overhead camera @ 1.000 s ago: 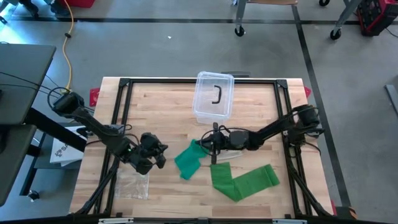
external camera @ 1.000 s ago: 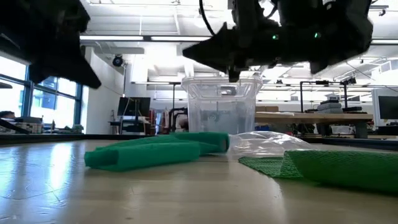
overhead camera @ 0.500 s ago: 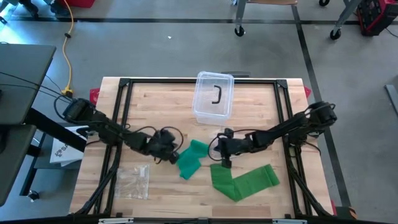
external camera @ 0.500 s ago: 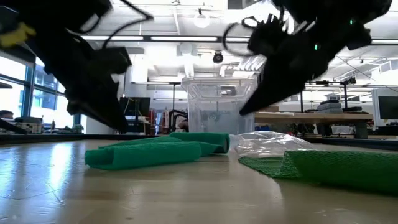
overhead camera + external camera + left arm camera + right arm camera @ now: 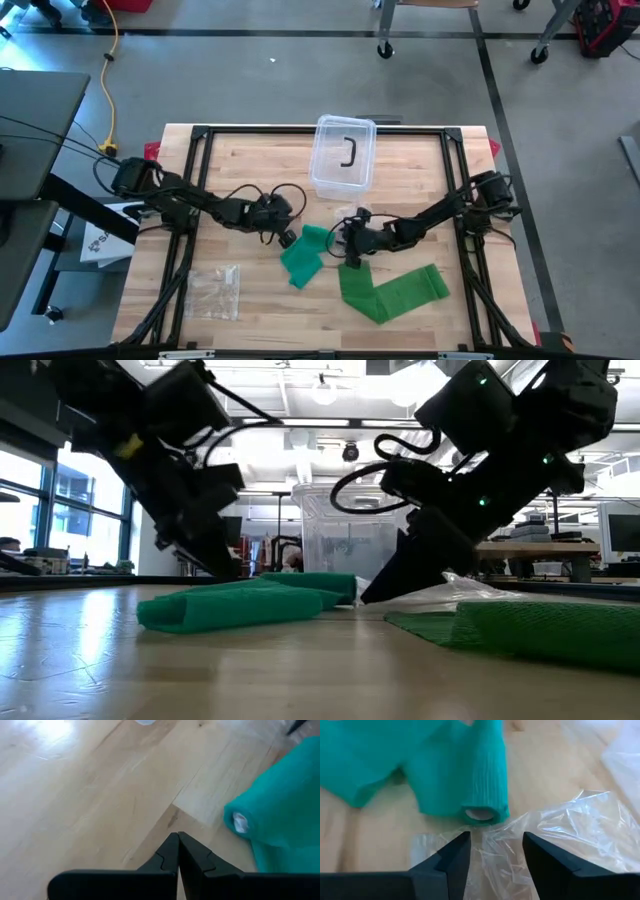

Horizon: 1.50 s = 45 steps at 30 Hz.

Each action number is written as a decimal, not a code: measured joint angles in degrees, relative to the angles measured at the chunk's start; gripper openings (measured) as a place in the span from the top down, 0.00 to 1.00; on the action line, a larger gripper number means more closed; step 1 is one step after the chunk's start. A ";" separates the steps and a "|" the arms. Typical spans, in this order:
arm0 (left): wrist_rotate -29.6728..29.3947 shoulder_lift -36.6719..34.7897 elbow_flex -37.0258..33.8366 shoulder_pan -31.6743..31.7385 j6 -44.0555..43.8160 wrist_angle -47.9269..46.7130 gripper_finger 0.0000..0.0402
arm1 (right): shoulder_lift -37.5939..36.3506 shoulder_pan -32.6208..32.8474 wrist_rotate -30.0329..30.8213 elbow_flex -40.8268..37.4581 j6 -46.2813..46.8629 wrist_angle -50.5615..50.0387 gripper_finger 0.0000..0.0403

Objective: Roll bandage
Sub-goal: Roll the blue bandage

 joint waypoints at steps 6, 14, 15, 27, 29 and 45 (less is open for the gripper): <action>1.13 2.93 0.00 -0.10 -1.04 1.30 1.00 | -3.56 0.85 -0.54 0.02 0.69 -4.37 0.59; 0.67 2.63 -0.04 -1.00 -0.72 2.76 1.00 | -5.42 -0.70 -2.27 0.04 1.27 -4.89 0.64; 0.65 2.79 -0.04 -0.84 -0.24 3.14 1.00 | -4.59 -1.59 -2.69 0.04 0.93 -4.53 0.64; 2.24 6.35 -0.02 -0.48 0.69 9.47 1.00 | 0.53 -4.83 -8.29 0.04 -2.52 5.87 0.65; 1.88 6.88 0.04 -0.80 -0.07 9.69 1.00 | 0.33 -4.74 -8.82 0.02 -1.49 5.40 0.65; 1.21 6.73 -0.04 -1.66 -0.49 10.36 1.00 | 4.02 -7.80 -10.74 0.02 1.39 12.19 0.65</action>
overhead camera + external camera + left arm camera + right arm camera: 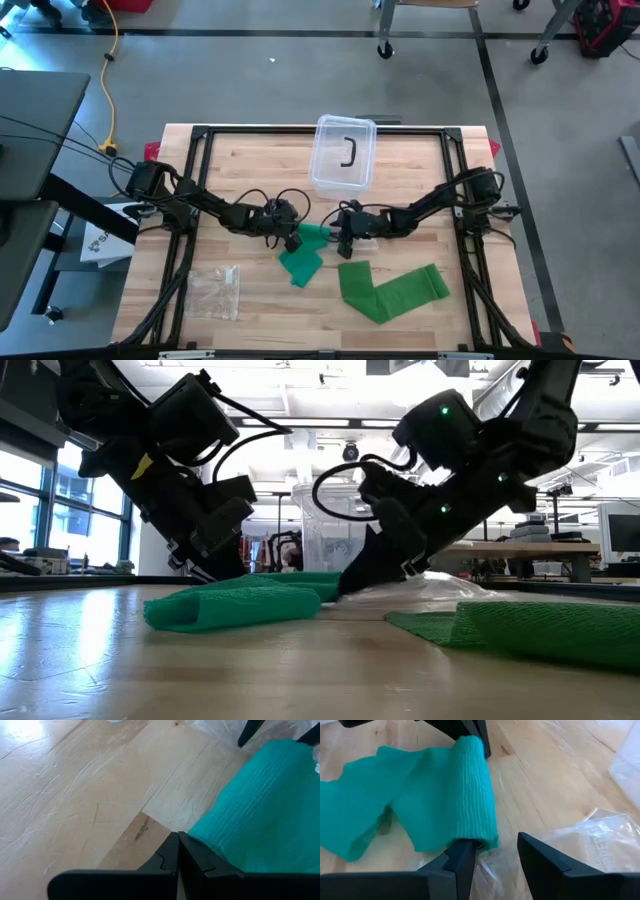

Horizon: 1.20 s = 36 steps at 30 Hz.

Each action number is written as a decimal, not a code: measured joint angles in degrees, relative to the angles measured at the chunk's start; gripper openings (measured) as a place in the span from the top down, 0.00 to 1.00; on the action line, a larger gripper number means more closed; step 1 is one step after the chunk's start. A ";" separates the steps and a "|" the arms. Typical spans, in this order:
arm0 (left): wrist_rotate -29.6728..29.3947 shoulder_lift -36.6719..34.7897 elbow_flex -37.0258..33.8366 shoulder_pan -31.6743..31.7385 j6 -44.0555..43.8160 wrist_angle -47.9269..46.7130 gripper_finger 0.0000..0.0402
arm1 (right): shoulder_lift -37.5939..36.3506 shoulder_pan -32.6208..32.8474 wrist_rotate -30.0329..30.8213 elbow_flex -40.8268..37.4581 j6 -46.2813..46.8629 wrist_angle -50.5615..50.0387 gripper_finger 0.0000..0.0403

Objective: Roll bandage
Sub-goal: Roll the blue bandage

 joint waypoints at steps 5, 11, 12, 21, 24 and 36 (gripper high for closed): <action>-0.17 0.07 -0.09 -0.44 0.00 1.12 1.00 | 0.83 0.06 -1.04 -0.02 -1.96 3.46 0.65; -1.00 0.02 -0.09 -1.21 -0.45 1.46 1.00 | 0.83 0.11 -0.97 -0.02 -4.99 6.92 0.78; -1.28 -0.31 -0.09 -1.53 -0.42 1.19 1.00 | 0.77 0.11 -0.94 -0.02 -5.01 7.05 0.82; -7.00 -10.90 0.09 -5.01 -2.17 -8.73 1.00 | -5.23 1.88 6.87 0.00 -12.26 4.74 0.94; -7.42 -15.47 0.09 -6.91 -2.50 -8.93 1.00 | -9.76 3.03 7.57 0.00 -19.06 4.34 0.95; -26.15 -24.10 2.07 -25.83 9.91 8.73 1.00 | -29.76 17.67 23.13 0.05 -41.21 -0.28 0.97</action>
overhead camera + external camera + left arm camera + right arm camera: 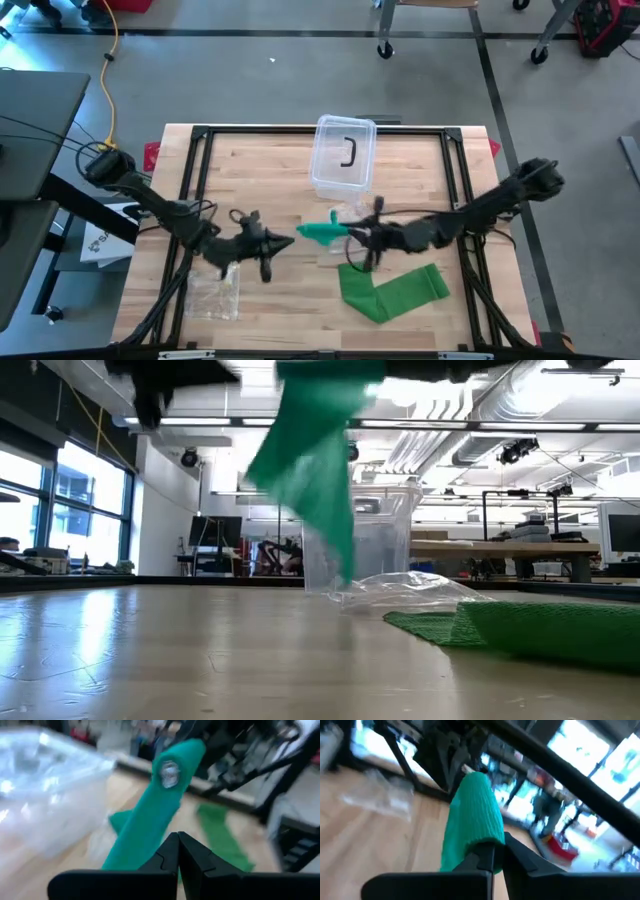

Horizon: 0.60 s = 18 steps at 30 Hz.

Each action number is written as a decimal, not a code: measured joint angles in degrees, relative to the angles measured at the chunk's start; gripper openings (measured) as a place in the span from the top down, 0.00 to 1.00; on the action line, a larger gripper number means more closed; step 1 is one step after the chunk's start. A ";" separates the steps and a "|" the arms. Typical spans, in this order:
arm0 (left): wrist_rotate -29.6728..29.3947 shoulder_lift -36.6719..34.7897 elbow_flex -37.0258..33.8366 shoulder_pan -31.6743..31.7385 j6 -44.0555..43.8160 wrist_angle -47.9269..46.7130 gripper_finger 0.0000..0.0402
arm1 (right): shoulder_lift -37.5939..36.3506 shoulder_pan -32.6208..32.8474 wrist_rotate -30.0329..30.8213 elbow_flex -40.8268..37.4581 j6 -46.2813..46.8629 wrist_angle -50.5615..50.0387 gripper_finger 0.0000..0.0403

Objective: Roll bandage
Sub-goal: Roll the blue bandage

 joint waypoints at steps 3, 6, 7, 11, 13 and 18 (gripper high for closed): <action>-4.70 2.11 3.28 -4.34 6.44 5.32 1.00 | -2.15 5.63 5.19 0.18 -4.03 2.82 0.97; -8.65 6.25 7.75 -8.10 13.56 9.78 1.00 | -2.65 10.64 8.17 2.92 -8.06 5.04 0.97; -9.33 7.75 9.57 -9.07 15.44 10.21 1.00 | -2.66 11.91 8.88 4.20 -9.01 4.98 0.97; -9.21 13.16 14.97 -11.56 17.82 9.98 1.00 | -2.14 14.45 9.16 8.72 -10.33 0.77 0.97; -8.47 15.45 15.92 -11.96 17.30 9.84 1.00 | -1.70 14.23 10.75 10.19 -10.26 -1.43 0.97; -6.78 19.94 16.01 -11.96 9.97 5.31 0.93 | -1.37 13.47 14.65 11.10 -10.18 -2.09 0.97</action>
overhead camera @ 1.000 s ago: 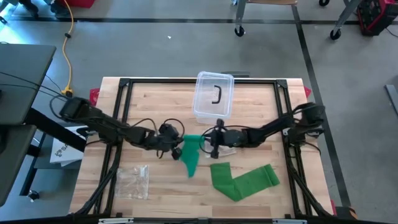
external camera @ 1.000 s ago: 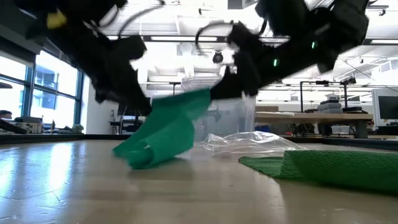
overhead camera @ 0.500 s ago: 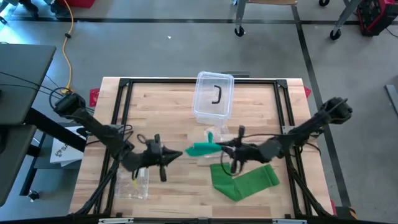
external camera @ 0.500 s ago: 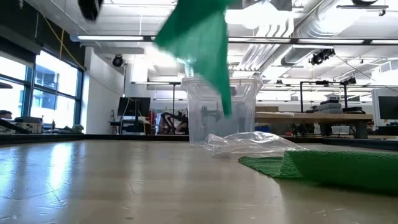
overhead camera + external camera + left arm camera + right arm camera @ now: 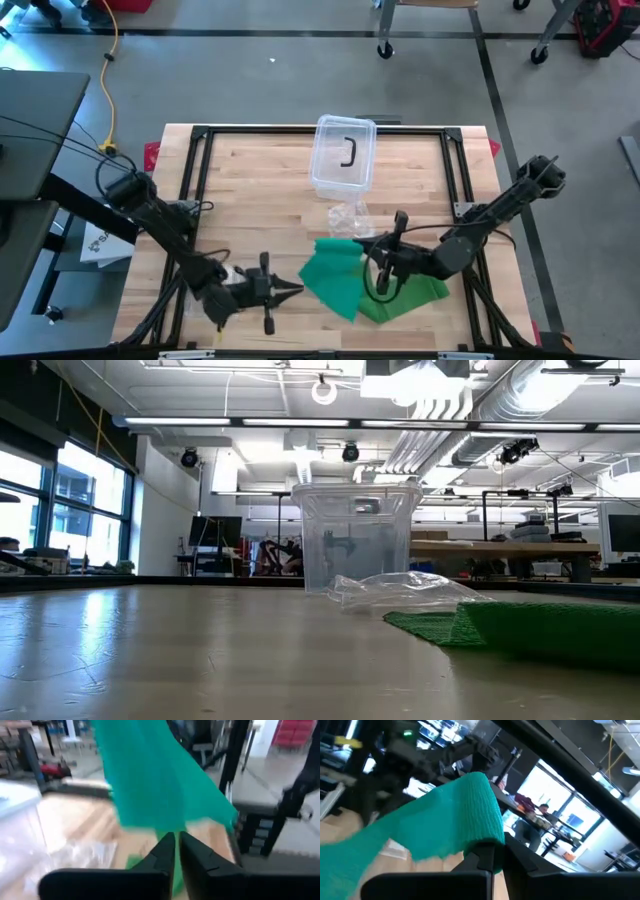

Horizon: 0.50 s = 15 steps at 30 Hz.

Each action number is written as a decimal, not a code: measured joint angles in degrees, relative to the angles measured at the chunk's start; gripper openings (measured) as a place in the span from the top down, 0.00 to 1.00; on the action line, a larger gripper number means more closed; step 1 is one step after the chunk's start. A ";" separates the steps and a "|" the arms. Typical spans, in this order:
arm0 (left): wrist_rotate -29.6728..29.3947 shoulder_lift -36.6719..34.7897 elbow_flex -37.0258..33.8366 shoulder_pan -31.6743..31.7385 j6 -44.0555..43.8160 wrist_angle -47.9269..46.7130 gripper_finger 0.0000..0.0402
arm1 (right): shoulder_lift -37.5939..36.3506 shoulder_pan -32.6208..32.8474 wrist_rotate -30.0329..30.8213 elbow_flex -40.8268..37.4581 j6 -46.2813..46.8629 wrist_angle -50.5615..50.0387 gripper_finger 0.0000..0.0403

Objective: Roll bandage
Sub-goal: Roll the blue bandage

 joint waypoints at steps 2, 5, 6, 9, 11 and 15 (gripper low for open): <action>1.32 2.14 -0.02 0.55 -5.06 -2.54 0.87 | 0.00 0.00 0.00 0.00 0.34 -0.44 0.97; 1.93 6.10 -0.02 2.71 -11.59 -2.33 0.75 | 0.02 -0.18 -0.07 0.00 -0.02 -0.59 0.97; 1.93 7.55 -0.02 3.59 -13.01 -1.51 0.71 | 0.02 -0.31 -0.11 0.00 -0.10 -0.51 0.97; 2.60 11.20 -0.07 6.35 -14.15 0.73 0.59 | 0.02 -0.40 -0.14 0.00 -0.12 -0.43 0.97; 4.72 12.68 -0.07 8.04 -13.46 3.20 0.53 | 0.02 -0.44 -0.15 0.00 -0.10 -0.54 0.97; 7.59 13.97 -0.07 10.63 -10.20 8.13 0.45 | 0.02 -0.42 -0.15 0.00 -0.15 -0.59 0.97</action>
